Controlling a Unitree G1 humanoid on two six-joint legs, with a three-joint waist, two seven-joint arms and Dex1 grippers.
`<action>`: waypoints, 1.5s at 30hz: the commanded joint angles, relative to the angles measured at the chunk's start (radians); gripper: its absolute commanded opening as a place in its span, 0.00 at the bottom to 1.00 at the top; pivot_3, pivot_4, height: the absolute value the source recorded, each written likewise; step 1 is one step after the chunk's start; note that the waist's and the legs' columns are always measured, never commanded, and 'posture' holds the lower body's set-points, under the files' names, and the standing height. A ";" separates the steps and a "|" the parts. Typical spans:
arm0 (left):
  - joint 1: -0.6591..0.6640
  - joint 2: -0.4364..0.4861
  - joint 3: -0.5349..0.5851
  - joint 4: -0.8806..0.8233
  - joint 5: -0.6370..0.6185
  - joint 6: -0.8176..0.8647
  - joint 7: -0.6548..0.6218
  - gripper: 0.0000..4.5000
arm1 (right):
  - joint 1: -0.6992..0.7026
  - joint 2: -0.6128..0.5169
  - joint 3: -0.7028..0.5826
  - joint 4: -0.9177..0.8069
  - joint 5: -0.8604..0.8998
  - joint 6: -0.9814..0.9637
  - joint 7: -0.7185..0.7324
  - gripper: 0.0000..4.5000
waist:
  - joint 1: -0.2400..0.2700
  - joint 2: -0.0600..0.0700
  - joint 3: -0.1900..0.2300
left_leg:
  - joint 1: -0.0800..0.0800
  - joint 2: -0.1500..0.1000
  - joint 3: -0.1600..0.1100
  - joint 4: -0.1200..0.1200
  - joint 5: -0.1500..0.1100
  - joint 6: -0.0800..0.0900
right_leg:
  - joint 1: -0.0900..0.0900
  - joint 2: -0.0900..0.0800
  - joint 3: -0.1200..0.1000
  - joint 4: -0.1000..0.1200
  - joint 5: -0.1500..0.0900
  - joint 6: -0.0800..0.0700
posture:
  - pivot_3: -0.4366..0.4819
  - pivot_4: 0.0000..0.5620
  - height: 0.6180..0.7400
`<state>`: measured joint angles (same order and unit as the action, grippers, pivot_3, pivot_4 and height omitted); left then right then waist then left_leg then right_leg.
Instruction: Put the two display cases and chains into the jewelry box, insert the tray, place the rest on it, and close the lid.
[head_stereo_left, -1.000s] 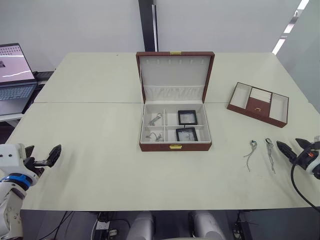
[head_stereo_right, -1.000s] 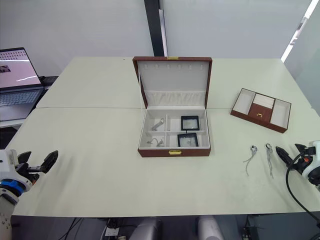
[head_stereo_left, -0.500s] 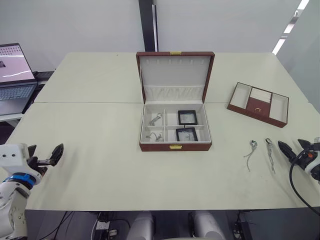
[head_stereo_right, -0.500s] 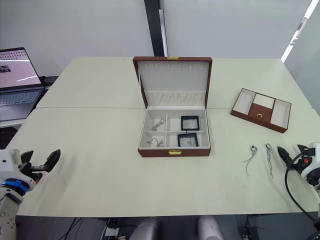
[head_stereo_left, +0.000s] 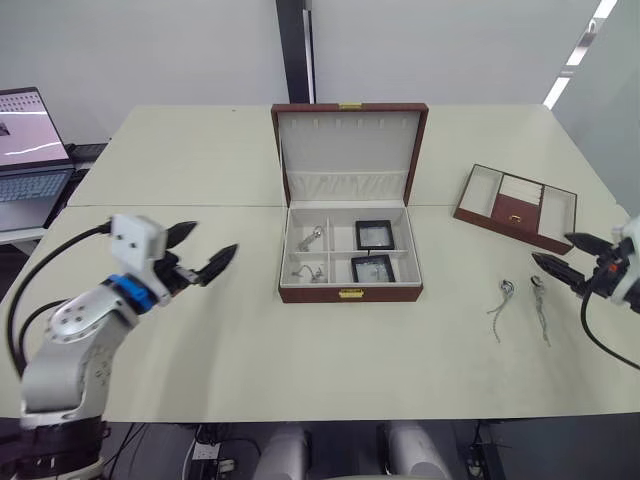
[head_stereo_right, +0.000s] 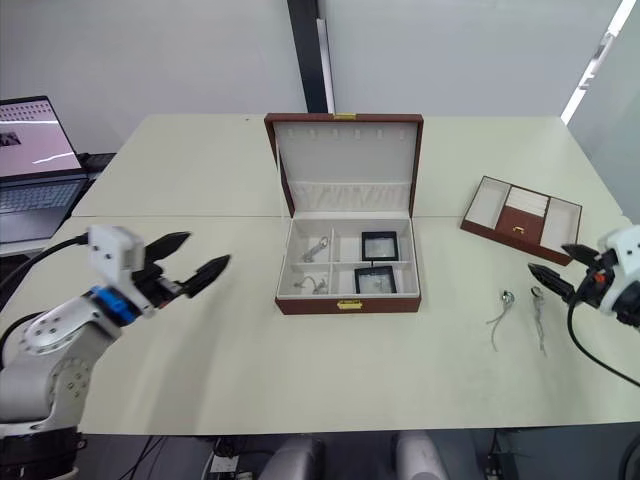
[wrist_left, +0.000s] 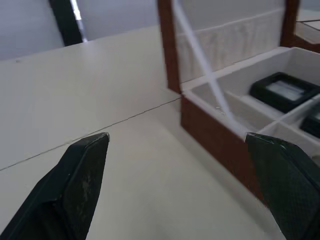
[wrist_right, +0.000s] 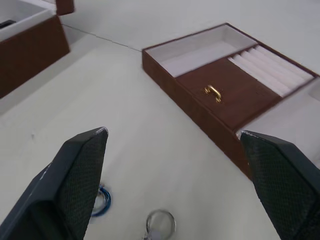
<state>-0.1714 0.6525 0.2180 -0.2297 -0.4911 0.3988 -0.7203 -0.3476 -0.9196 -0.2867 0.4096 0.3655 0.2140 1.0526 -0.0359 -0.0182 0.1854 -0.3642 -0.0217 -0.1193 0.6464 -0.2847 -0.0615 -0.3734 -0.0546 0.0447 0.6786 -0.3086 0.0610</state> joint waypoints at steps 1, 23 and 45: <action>-0.066 -0.014 -0.078 -0.041 -0.001 0.013 -0.034 1.00 | -0.079 -0.047 0.052 0.042 -0.040 -0.008 0.070 0.99 | 0.001 0.000 0.000 | 0.000 0.000 0.000 0.000 0.000 0.000 | 0.000 0.000 0.000 0.000 0.000 0.000 | 0.48 0.27 1.00; -0.411 -0.346 -0.437 0.166 0.123 -0.138 -0.187 1.00 | -0.582 -0.008 0.370 0.816 -0.506 -0.353 -0.089 0.99 | -0.001 0.000 0.000 | -0.002 0.000 0.006 0.001 0.002 -0.004 | -0.002 -0.001 0.004 -0.003 0.000 0.000 | 0.48 0.27 1.00; -0.420 -0.381 -0.426 0.151 0.148 -0.162 -0.184 1.00 | -0.664 0.034 0.376 0.880 -0.577 -0.349 -0.104 0.04 | -0.003 0.000 0.000 | -0.001 0.000 0.006 0.002 0.002 -0.004 | -0.002 -0.001 0.004 -0.002 0.000 0.000 | 0.48 0.27 1.00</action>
<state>-0.5745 0.2765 -0.2132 -0.0412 -0.3418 0.2551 -0.9056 -0.9895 -0.8798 0.1008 1.2930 -0.2145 -0.1403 0.9403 -0.0386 -0.0186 0.1857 -0.3656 -0.0220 -0.1137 0.6483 -0.2823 -0.0657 -0.3752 -0.0552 0.0484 0.6771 -0.3085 0.0613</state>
